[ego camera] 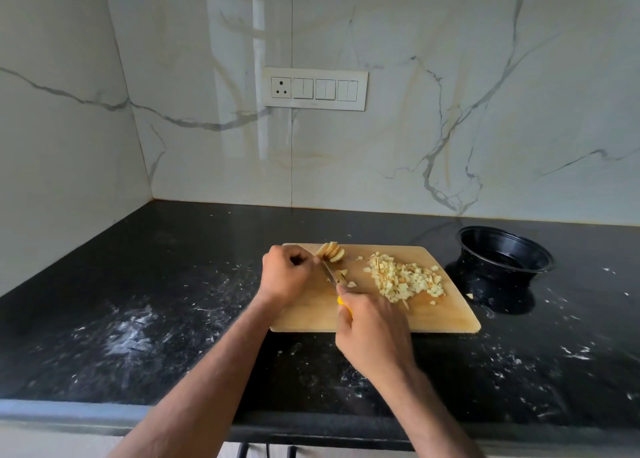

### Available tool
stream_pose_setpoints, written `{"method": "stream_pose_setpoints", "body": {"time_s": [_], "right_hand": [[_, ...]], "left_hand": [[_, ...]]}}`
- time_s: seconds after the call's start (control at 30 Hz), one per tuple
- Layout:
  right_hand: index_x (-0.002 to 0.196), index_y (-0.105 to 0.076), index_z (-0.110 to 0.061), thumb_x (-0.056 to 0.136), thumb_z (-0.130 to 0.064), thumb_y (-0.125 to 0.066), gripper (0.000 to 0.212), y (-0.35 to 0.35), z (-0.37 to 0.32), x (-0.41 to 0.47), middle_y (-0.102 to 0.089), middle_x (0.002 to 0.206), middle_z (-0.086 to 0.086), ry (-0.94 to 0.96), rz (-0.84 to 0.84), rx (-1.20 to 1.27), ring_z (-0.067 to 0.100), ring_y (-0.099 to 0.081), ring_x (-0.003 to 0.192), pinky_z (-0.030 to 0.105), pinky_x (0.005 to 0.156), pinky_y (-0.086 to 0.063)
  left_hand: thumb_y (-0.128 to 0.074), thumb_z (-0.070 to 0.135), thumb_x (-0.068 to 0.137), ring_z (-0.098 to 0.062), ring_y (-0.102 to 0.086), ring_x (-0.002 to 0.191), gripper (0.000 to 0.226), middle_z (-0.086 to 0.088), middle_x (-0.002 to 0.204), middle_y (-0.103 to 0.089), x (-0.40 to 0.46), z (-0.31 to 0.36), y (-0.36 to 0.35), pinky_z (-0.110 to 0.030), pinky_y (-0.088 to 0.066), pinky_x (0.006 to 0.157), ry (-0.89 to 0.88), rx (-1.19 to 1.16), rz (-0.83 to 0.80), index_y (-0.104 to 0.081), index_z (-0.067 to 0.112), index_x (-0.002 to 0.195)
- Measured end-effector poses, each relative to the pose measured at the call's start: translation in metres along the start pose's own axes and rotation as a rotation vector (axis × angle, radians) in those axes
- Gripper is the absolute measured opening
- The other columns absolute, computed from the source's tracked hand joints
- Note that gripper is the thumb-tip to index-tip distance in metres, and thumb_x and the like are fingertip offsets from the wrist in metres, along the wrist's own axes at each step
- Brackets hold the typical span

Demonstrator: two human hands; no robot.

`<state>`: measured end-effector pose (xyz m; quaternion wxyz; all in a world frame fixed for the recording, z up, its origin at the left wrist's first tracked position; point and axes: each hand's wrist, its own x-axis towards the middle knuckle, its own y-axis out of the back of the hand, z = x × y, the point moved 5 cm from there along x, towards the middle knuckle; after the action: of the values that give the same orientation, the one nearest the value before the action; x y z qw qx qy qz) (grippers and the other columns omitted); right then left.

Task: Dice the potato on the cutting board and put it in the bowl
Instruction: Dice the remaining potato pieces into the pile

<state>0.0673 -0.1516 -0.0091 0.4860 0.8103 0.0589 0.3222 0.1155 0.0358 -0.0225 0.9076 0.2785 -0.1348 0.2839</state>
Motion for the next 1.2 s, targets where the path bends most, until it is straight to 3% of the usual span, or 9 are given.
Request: {"method": "stream_pose_setpoints", "body": {"time_s": [0.07,0.13,0.3,0.43,0.5,0.63,0.8,0.97,1.2], "right_hand": [[0.130,-0.067,-0.024,0.095,-0.023,-0.058,0.036,-0.009,-0.005,0.005,-0.071,0.076,-0.014,0.031,-0.024,-0.059,-0.002,-0.041,0.044,0.005,0.042,-0.019],[0.132,-0.065,-0.024,0.096,-0.023,-0.057,0.037,-0.012,0.000,0.005,-0.072,0.080,-0.015,-0.003,-0.041,-0.085,-0.001,-0.052,0.050,0.005,0.046,-0.027],[0.128,-0.067,-0.024,0.098,-0.024,-0.056,0.032,-0.002,0.044,-0.004,-0.055,0.058,-0.016,-0.240,-0.023,-0.087,-0.001,-0.050,0.040,0.012,0.036,-0.031],[0.132,-0.065,-0.027,0.097,-0.027,-0.060,0.036,0.011,0.050,-0.005,-0.043,0.053,-0.021,-0.283,0.028,-0.118,-0.006,-0.041,0.038,0.013,0.030,-0.027],[0.132,-0.065,-0.027,0.096,-0.027,-0.060,0.036,0.011,0.047,0.002,-0.043,0.053,-0.020,-0.258,0.029,-0.107,-0.005,-0.040,0.037,0.013,0.030,-0.028],[0.137,-0.061,-0.027,0.097,-0.029,-0.057,0.040,0.008,0.034,0.017,-0.046,0.050,-0.015,-0.159,0.021,-0.137,-0.002,-0.041,0.037,0.010,0.035,-0.024],[0.128,-0.069,-0.029,0.090,-0.027,-0.065,0.038,0.006,0.045,0.017,-0.064,0.054,-0.008,-0.166,0.109,-0.122,-0.001,-0.023,0.035,0.007,0.041,-0.011],[0.133,-0.064,-0.032,0.093,-0.031,-0.061,0.040,0.003,0.050,0.015,-0.068,0.061,-0.007,-0.160,0.153,-0.105,0.002,-0.029,0.036,0.009,0.041,-0.013],[0.139,-0.059,-0.035,0.096,-0.036,-0.054,0.043,0.001,0.044,0.012,-0.075,0.079,-0.008,-0.168,0.131,-0.051,0.007,-0.063,0.059,0.022,0.057,-0.049]], "left_hand": [[-0.077,0.021,0.088,-0.003,-0.063,0.065,0.018,0.011,0.068,-0.071,0.001,-0.003,0.003,-0.024,-0.054,0.063,0.031,-0.049,0.022,-0.076,0.022,0.071],[-0.076,0.021,0.089,-0.001,-0.063,0.065,0.017,0.011,0.070,-0.071,0.001,-0.004,0.002,-0.018,-0.050,0.061,0.024,-0.050,0.004,-0.076,0.023,0.072],[-0.075,0.014,0.089,-0.005,-0.065,0.078,0.010,0.012,0.086,-0.071,0.003,0.000,-0.003,-0.007,-0.049,0.066,-0.054,0.021,-0.049,-0.077,0.023,0.087],[-0.076,0.017,0.087,-0.004,-0.059,0.079,0.015,0.011,0.089,-0.064,0.006,0.000,-0.008,-0.006,-0.041,0.064,-0.078,0.133,-0.015,-0.077,0.020,0.101],[-0.078,0.021,0.086,-0.004,-0.058,0.079,0.020,0.009,0.090,-0.064,0.011,-0.003,-0.010,-0.009,-0.040,0.065,-0.032,0.144,-0.004,-0.076,0.019,0.106],[-0.081,0.037,0.084,-0.011,-0.065,0.087,0.036,0.004,0.100,-0.070,0.028,-0.003,-0.015,-0.029,-0.056,0.078,0.047,0.191,-0.064,-0.073,0.023,0.115],[-0.075,0.043,0.089,-0.014,-0.068,0.087,0.024,0.007,0.099,-0.075,0.037,-0.004,-0.026,-0.038,-0.061,0.083,0.030,0.335,-0.086,-0.077,0.026,0.105],[-0.058,0.021,0.093,-0.021,-0.066,0.074,0.019,0.001,0.081,-0.071,0.038,-0.005,-0.026,-0.035,-0.058,0.071,0.043,0.359,-0.015,-0.075,0.019,0.086],[-0.056,0.014,0.088,-0.014,-0.063,0.065,0.015,0.003,0.071,-0.066,0.027,-0.001,-0.007,-0.025,-0.052,0.060,0.091,0.232,0.119,-0.069,0.014,0.081]]}}
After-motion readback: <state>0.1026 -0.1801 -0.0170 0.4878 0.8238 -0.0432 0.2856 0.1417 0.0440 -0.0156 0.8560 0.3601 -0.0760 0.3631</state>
